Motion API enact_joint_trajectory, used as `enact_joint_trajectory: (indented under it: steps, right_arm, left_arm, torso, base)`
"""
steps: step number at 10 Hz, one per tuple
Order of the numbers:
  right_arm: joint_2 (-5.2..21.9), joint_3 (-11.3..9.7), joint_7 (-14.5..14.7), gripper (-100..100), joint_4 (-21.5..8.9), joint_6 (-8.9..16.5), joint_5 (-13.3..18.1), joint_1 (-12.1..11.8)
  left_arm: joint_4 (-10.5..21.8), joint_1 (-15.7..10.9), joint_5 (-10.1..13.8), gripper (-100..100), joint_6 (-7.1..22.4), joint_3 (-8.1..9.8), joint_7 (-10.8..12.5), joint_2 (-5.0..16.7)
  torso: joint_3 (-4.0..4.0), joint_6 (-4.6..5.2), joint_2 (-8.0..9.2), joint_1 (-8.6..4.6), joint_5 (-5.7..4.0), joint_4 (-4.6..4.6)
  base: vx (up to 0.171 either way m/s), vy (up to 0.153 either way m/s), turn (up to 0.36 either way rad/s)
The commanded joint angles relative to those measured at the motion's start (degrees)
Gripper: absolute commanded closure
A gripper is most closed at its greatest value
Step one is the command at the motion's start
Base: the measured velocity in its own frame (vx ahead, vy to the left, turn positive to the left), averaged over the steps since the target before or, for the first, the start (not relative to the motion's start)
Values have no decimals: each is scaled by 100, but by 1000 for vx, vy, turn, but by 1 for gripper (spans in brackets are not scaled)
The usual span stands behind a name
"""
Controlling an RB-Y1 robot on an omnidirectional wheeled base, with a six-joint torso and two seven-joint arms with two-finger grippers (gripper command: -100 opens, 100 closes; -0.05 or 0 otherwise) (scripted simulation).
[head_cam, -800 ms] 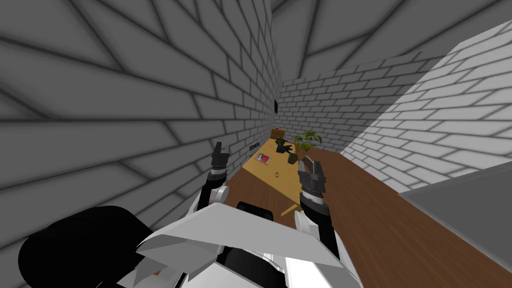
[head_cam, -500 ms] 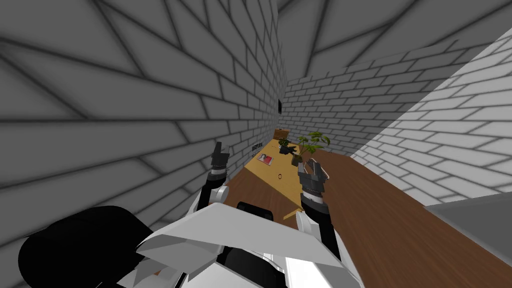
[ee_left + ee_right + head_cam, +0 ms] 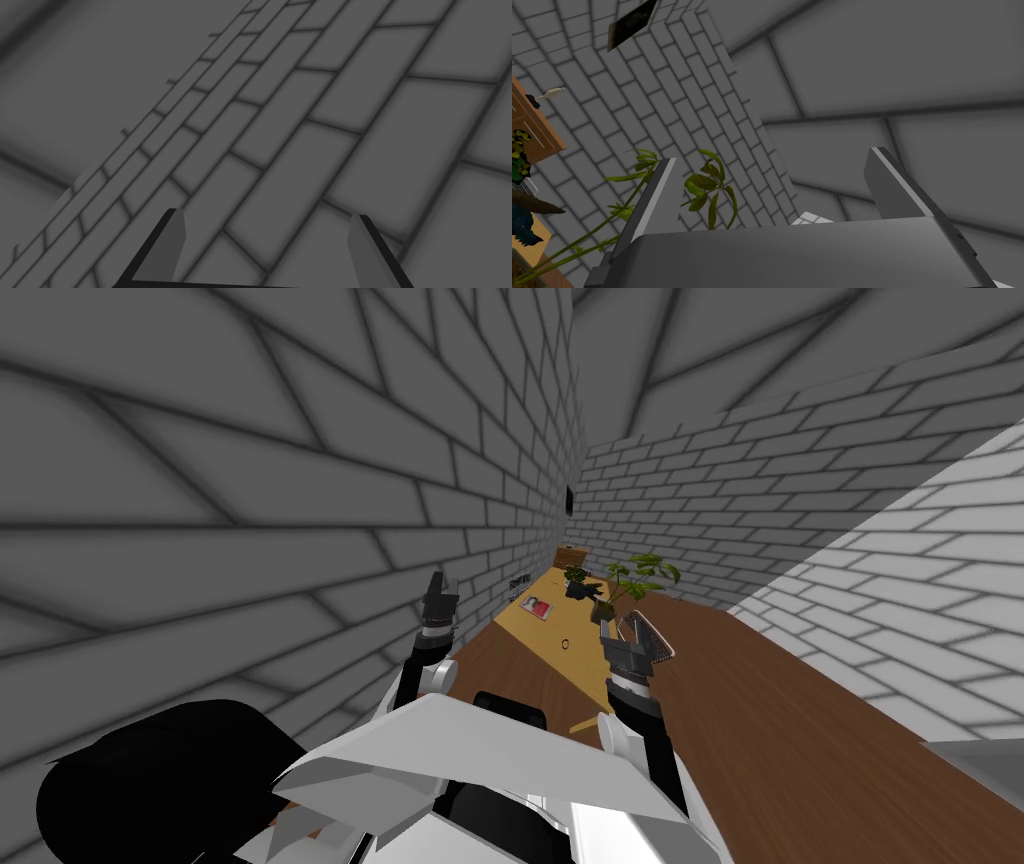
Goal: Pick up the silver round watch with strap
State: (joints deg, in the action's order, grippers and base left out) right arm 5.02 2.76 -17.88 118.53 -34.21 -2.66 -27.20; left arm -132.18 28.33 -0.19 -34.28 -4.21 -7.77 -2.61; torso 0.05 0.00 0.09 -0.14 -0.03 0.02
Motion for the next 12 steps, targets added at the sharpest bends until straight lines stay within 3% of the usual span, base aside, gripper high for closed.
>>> enact_joint_trajectory:
  steps: [1, 3, 4, 5, 6, 8, 11, 12]
  right_arm:
    - [34, 80, -124, -100, -235, -43, -106, 79]
    - [125, 302, -471, -100, -600, -116, -456, 202]
    - [125, 302, -475, -100, -681, -116, -456, 202]
    - [175, 414, -660, -100, -921, -149, -640, 269]
    - [175, 414, -660, -100, -921, -149, -640, 269]
    - [287, 631, -1028, -100, -1320, -195, -1017, 415]
    - [347, 733, -1244, -100, -1708, -208, -1219, 495]
    - [405, 829, -1446, -100, -1902, -215, -1416, 581]
  left_arm:
    - [0, 0, 0, 0, 0, 0, 0, 0]
    - [0, 0, 0, 0, 0, 0, 0, 0]
    - [0, 0, 0, 0, 0, 0, 0, 0]
    - [0, 1, 0, 0, 0, 0, 0, 0]
    - [0, 0, 0, 0, 0, 0, 0, 0]
    - [0, 0, 0, 0, 0, 0, 0, 0]
    - [0, 0, 0, 0, 0, 0, 0, 0]
    - [0, 1, 0, 0, 0, 1, 0, 0]
  torso:
    - [0, 0, 0, 0, 0, 0]
    - [-1, 0, -2, 0, 0, 0]
    - [1, 0, 1, -6, -1, 0]
    - [1, 2, 1, -3, -2, 0]
    - [1, 1, 2, -1, -1, 0]
    - [-1, 1, -1, -2, -1, 0]
    - [-2, 0, -4, 0, 0, 0]
    - [-3, 3, -6, 1, -1, -1]
  base:
    - [-21, -29, 56]
    - [-27, -36, 159]
    - [-29, -36, 71]
    - [-30, -28, 121]
    - [-20, -27, 69]
    - [-28, -42, 163]
    - [-17, -29, 122]
    - [-15, -24, 164]
